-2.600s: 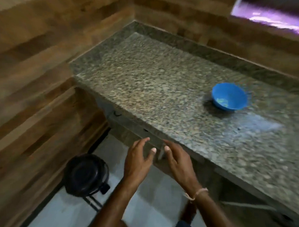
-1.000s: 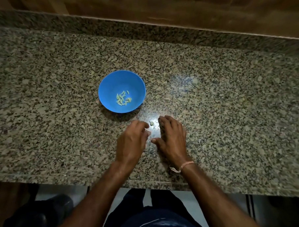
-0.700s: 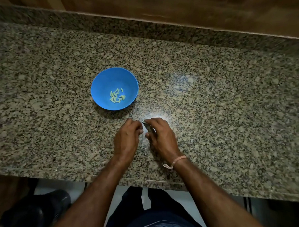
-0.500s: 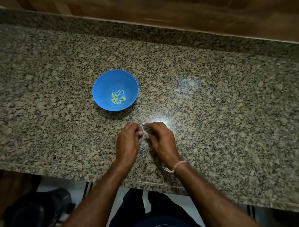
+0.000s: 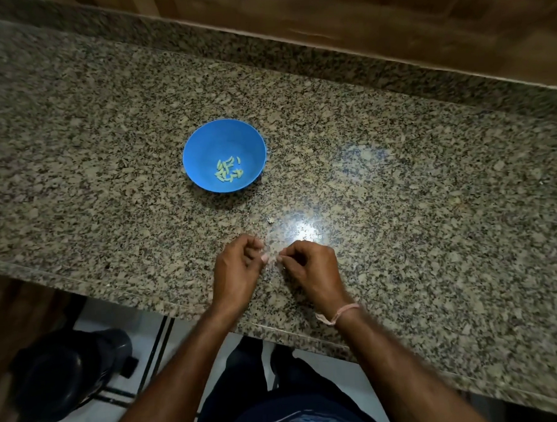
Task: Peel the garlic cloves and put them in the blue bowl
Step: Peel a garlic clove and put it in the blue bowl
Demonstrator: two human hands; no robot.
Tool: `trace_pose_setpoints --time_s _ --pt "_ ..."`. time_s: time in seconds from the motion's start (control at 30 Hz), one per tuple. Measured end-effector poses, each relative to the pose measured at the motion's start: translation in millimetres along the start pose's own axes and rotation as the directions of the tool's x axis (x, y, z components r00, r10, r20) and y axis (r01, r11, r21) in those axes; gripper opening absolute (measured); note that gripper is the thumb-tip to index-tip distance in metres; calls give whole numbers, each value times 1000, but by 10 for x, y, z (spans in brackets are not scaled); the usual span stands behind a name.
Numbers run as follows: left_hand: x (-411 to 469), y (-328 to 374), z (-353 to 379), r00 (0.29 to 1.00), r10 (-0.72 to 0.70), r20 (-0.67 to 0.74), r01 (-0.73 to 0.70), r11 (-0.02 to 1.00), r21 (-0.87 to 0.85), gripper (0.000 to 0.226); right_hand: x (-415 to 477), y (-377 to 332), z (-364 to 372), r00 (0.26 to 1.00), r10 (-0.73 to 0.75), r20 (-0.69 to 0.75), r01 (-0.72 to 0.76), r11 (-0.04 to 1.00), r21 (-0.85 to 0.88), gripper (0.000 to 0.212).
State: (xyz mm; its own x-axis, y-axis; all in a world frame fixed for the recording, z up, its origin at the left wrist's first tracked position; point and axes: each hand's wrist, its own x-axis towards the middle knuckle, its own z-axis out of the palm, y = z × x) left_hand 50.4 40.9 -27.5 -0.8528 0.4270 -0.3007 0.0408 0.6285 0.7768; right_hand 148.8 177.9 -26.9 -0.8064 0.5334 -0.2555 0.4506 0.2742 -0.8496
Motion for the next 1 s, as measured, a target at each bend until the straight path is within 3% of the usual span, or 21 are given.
trace_pose_setpoints --time_s 0.07,0.13,0.47,0.53,0.6,0.73,0.87,1.0 --pt "-70 -102 27 991 130 -14 -128 986 109 17 -46 58 42 987 -159 -12 151 955 -256 9" --pt "-103 -143 55 985 172 -16 -168 974 155 17 -73 78 90 967 -254 -5 234 899 -371 13" --pt "-100 -155 74 989 143 -36 -136 980 147 16 -91 99 193 956 -291 -27 240 836 -494 14" --pt "-102 -140 84 993 114 -33 -110 988 107 13 -63 85 184 981 -185 -61 157 936 -314 9" --pt "-112 -84 101 1000 26 -8 -26 1000 -15 8 -23 36 125 999 10 -48 -8 999 49 5" --pt "-171 28 126 995 -97 -15 90 957 -275 5 -75 -63 70 983 179 50 -183 895 407 12" --pt "-181 17 101 990 -133 38 138 934 -329 6 -122 -100 66 962 260 84 -264 797 543 15" --pt "-178 48 73 993 -114 13 115 978 -176 11 -106 -116 65 982 188 17 -181 910 373 19"
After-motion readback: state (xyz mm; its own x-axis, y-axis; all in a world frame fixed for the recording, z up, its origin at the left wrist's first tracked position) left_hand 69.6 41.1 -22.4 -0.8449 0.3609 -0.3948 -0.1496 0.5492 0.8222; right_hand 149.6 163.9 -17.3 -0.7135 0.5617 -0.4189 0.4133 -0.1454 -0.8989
